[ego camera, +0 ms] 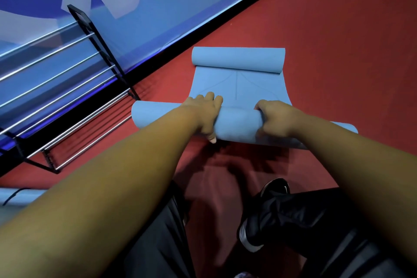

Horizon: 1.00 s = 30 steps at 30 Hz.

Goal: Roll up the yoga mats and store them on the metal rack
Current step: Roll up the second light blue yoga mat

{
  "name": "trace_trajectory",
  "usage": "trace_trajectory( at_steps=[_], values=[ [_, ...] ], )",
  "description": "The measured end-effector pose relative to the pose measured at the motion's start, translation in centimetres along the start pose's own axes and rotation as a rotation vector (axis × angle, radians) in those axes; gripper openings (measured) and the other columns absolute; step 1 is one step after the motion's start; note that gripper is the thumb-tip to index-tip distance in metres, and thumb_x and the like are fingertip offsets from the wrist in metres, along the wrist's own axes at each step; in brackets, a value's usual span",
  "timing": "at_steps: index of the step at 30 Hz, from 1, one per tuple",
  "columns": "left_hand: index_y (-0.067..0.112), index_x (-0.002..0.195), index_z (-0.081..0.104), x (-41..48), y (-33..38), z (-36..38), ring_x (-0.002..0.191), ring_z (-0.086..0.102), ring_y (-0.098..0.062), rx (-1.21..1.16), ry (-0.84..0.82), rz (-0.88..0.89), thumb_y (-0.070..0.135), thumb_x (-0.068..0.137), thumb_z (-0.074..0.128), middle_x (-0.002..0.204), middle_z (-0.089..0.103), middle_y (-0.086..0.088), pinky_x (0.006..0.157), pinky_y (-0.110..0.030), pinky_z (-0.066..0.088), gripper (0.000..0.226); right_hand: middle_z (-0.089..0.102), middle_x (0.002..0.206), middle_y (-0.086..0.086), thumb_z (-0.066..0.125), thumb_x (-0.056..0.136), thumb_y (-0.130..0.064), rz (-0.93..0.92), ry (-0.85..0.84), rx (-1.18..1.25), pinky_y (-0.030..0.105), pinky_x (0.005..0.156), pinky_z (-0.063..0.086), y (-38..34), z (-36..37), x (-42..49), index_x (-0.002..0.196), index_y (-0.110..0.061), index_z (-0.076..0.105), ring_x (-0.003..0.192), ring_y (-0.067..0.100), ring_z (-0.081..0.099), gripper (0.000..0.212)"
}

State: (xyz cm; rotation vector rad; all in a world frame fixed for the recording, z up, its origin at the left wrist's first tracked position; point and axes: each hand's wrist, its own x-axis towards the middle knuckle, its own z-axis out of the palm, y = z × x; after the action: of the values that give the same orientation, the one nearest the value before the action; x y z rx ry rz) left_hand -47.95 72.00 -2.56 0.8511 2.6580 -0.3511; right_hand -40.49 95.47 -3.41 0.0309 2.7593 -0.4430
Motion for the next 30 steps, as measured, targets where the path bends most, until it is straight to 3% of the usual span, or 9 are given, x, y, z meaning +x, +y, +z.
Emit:
trace_trajectory(
  at_steps=[4,6,8,14,17,19,22,26,30],
  values=[
    [0.018,0.118,0.034,0.1,0.4,-0.2,0.103,0.062,-0.038,-0.031,0.079,0.008,0.042,0.073,0.093,0.123,0.050,-0.011,0.074,-0.045,0.046,0.077,0.060,0.123,0.002,0.089,0.075,-0.039,-0.016,-0.011,-0.009,0.038,0.086,0.048,0.2,0.0,0.0,0.130,-0.027,0.054,0.110,0.027,0.057,0.066],
    [0.020,0.108,0.033,0.1,0.2,-0.5,0.092,0.059,-0.033,-0.082,0.071,0.018,0.037,0.074,0.090,0.114,0.052,-0.009,0.072,-0.043,0.048,0.070,0.049,0.131,0.003,0.086,0.073,-0.054,-0.009,0.025,-0.105,0.046,0.102,0.044,0.5,0.4,-0.2,0.142,-0.037,0.047,0.121,0.030,0.047,0.081],
    [0.019,0.107,0.038,0.2,-0.1,-0.7,0.090,0.057,-0.031,-0.158,0.034,0.028,0.036,0.071,0.093,0.109,0.056,-0.007,0.075,-0.043,0.052,0.068,0.039,0.135,0.003,0.085,0.068,-0.062,0.008,0.053,-0.179,0.050,0.107,0.040,0.7,0.8,-0.5,0.150,-0.045,0.036,0.125,0.031,0.041,0.097],
    [0.019,0.116,0.048,0.6,0.1,-0.4,0.102,0.062,-0.034,-0.138,-0.022,0.022,0.044,0.072,0.092,0.117,0.064,-0.010,0.083,-0.042,0.052,0.067,0.051,0.141,-0.002,0.082,0.076,-0.052,0.045,-0.008,-0.220,0.050,0.101,0.048,0.0,0.4,-1.1,0.156,-0.041,0.036,0.132,0.031,0.051,0.093],
    [0.015,0.134,0.044,0.6,0.5,0.1,0.122,0.054,-0.035,-0.032,-0.053,0.009,0.062,0.064,0.095,0.134,0.050,-0.012,0.092,-0.045,0.045,0.099,0.059,0.139,-0.001,0.082,0.073,-0.049,0.065,-0.051,-0.188,0.048,0.099,0.054,-0.7,-0.4,-1.4,0.148,-0.032,0.049,0.129,0.030,0.058,0.084],
    [0.011,0.134,0.040,0.5,0.7,0.2,0.122,0.054,-0.037,-0.015,-0.051,-0.011,0.055,0.059,0.101,0.136,0.043,-0.015,0.094,-0.048,0.048,0.106,0.063,0.137,-0.001,0.083,0.069,-0.047,0.084,-0.068,-0.163,0.048,0.098,0.056,-0.9,-0.8,-1.4,0.143,-0.028,0.054,0.126,0.029,0.061,0.082],
    [0.009,0.129,0.042,0.4,0.9,-0.2,0.115,0.063,-0.040,-0.046,-0.011,0.012,0.040,0.067,0.100,0.133,0.047,-0.017,0.082,-0.045,0.050,0.091,0.057,0.139,0.000,0.081,0.069,-0.054,0.074,-0.100,-0.193,0.049,0.104,0.052,-0.6,-0.6,-1.1,0.146,-0.029,0.052,0.128,0.031,0.057,0.085],
    [0.016,0.109,0.045,0.5,0.8,-0.5,0.100,0.062,-0.033,-0.142,0.020,0.061,0.042,0.073,0.095,0.121,0.057,-0.011,0.077,-0.038,0.046,0.067,0.036,0.147,0.006,0.085,0.070,-0.066,0.052,-0.051,-0.252,0.050,0.111,0.039,0.2,0.6,-0.7,0.165,-0.037,0.021,0.137,0.035,0.038,0.119],
    [0.016,0.105,0.054,0.8,0.8,-0.4,0.092,0.059,-0.029,-0.189,-0.020,0.073,0.048,0.072,0.094,0.109,0.064,-0.008,0.076,-0.039,0.051,0.060,0.046,0.138,0.001,0.089,0.065,-0.055,0.002,0.013,-0.290,0.048,0.097,0.046,0.3,1.3,-0.5,0.152,-0.040,0.034,0.125,0.033,0.050,0.104]
  ],
)
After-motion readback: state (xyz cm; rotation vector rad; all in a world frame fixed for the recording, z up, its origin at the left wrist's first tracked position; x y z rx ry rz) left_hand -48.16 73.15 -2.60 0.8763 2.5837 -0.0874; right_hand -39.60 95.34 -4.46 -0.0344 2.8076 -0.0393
